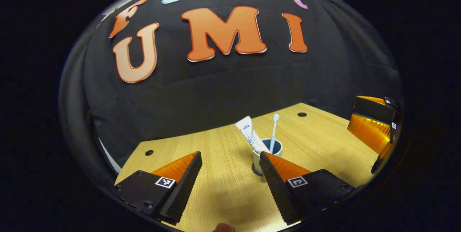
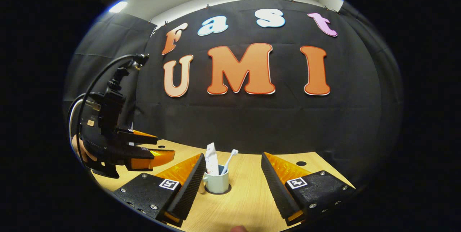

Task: Put the toothbrush and toothpaste on the desktop into the cup, then pick up the cup and place it on the coaster on the desktop.

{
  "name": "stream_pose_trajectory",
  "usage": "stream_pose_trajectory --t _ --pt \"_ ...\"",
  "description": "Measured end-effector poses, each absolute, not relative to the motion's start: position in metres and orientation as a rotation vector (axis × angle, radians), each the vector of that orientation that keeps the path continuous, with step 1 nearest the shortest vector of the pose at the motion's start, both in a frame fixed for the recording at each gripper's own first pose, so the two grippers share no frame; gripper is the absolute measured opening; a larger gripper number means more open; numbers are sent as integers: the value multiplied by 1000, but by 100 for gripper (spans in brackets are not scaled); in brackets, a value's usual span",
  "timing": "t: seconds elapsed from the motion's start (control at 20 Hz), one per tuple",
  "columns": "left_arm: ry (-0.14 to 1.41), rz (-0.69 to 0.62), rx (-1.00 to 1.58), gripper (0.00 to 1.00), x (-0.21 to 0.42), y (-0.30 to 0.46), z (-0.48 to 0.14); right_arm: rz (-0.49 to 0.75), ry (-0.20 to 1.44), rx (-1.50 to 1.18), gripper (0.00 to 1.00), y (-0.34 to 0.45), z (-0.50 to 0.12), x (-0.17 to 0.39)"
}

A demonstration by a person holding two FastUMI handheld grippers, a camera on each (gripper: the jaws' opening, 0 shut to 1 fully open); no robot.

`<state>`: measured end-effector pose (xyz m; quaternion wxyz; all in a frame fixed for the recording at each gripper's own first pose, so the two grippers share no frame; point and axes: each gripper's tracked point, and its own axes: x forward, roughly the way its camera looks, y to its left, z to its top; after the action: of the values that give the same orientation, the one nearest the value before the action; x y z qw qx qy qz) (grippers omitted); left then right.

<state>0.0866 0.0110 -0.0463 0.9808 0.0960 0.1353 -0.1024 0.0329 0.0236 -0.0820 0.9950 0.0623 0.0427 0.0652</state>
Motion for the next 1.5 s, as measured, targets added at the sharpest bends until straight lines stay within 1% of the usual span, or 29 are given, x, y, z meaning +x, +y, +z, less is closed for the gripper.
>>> stream_pose_trajectory --t 0.15,0.3,0.65,0.9,1.1,1.5 --pt "140 -156 147 96 81 34 -17 148 56 108 93 37 -77 38" --pt "50 -99 122 96 77 52 -4 149 41 99 93 44 -76 44" --pt "5 -40 69 96 69 74 -5 84 27 84 93 34 -74 54" --pt "-79 -31 64 96 64 74 7 57 28 84 93 25 -74 53" --pt "-146 -7 77 96 59 72 15 56 25 86 93 22 -73 50" --pt "-162 23 51 96 55 75 11 63 14 83 93 22 -71 45"
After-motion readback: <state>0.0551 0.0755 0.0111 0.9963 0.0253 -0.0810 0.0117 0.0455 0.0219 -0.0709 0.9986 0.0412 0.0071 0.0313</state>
